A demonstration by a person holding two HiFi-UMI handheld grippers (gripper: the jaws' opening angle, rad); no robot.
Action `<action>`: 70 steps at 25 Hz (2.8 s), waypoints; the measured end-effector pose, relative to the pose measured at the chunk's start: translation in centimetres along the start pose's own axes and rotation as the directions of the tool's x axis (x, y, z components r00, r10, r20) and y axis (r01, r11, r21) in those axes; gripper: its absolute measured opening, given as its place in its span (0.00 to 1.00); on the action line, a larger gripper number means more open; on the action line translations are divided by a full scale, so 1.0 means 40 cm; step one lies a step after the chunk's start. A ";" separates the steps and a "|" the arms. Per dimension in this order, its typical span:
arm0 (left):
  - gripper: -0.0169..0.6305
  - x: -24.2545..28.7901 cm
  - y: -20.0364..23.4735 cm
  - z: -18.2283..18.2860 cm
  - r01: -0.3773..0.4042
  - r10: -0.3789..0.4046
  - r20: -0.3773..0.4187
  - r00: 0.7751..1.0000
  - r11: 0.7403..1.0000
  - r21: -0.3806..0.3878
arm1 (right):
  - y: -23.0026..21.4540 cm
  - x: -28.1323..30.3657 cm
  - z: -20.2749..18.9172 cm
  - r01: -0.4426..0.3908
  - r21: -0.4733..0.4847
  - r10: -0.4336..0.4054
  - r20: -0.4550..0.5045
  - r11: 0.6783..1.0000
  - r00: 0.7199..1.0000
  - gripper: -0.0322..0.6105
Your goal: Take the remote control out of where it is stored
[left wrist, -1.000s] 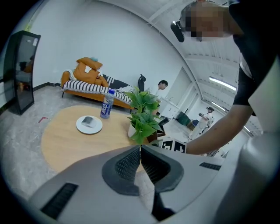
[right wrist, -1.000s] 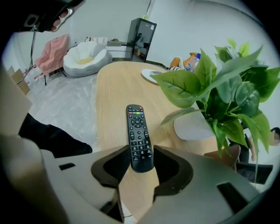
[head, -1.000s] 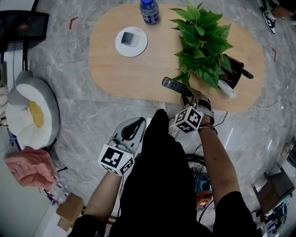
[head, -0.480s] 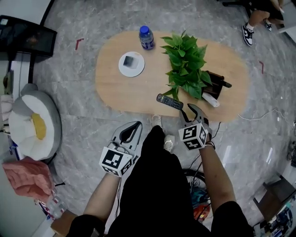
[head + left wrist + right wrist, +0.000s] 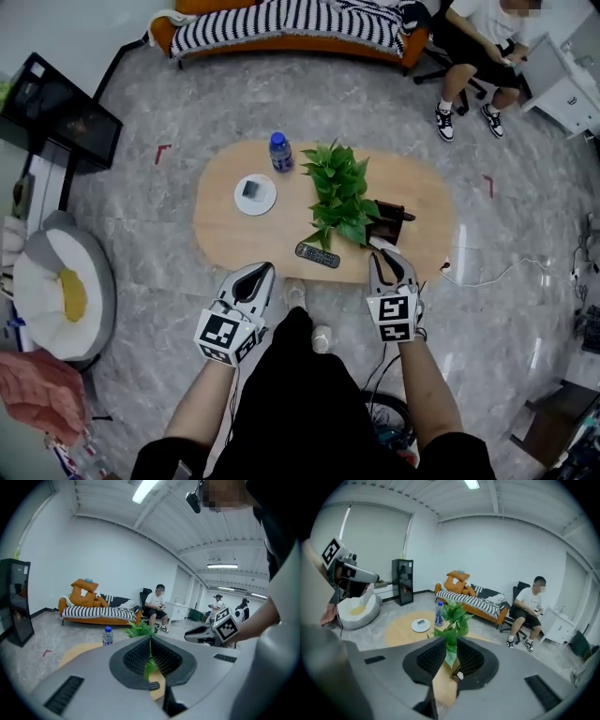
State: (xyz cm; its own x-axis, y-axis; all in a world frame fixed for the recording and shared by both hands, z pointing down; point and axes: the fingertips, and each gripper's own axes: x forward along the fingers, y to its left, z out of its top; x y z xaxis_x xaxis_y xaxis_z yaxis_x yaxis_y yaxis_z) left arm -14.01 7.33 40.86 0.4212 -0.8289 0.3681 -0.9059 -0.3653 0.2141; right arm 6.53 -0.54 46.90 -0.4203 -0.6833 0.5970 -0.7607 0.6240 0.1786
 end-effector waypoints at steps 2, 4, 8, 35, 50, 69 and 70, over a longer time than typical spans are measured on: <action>0.05 -0.015 -0.008 0.029 -0.007 0.007 0.023 1.000 1.000 0.003 | -0.040 -0.055 0.023 0.041 0.072 -0.043 0.036 0.997 0.998 0.14; 0.05 -0.029 -0.020 0.055 -0.012 0.012 0.043 0.999 1.000 0.006 | -0.074 -0.111 0.040 0.075 0.125 -0.084 0.065 0.989 0.994 0.12; 0.04 -0.038 -0.054 0.112 -0.004 0.002 0.092 0.996 1.000 0.012 | -0.109 -0.205 0.075 0.099 0.176 -0.121 0.119 0.979 0.986 0.11; 0.04 0.055 -0.152 0.236 0.096 -0.102 0.145 0.984 0.994 0.046 | -0.220 -0.357 0.088 0.167 0.339 -0.240 0.185 0.926 0.953 0.11; 0.04 0.253 -0.127 0.181 0.265 -0.265 -0.010 0.964 0.961 0.075 | -0.281 -0.240 -0.029 0.308 0.254 -0.310 -0.035 0.917 0.950 0.11; 0.04 0.464 -0.332 -0.010 0.503 -0.458 -0.256 0.851 0.850 0.154 | -0.322 -0.266 -0.252 0.387 0.362 -0.344 -0.180 0.848 0.922 0.11; 0.04 0.473 -0.348 -0.022 0.509 -0.456 -0.273 0.847 0.845 0.166 | -0.330 -0.267 -0.265 0.382 0.365 -0.337 -0.183 0.849 0.924 0.11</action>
State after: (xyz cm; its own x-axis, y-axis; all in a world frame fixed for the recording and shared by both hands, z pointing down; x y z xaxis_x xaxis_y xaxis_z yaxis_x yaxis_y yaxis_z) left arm 6.62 -2.91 45.64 0.7818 -0.4196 0.4612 -0.5584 -0.8003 0.2184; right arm 26.28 2.55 46.45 -0.0412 -0.7718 0.6346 -0.9869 0.1305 0.0947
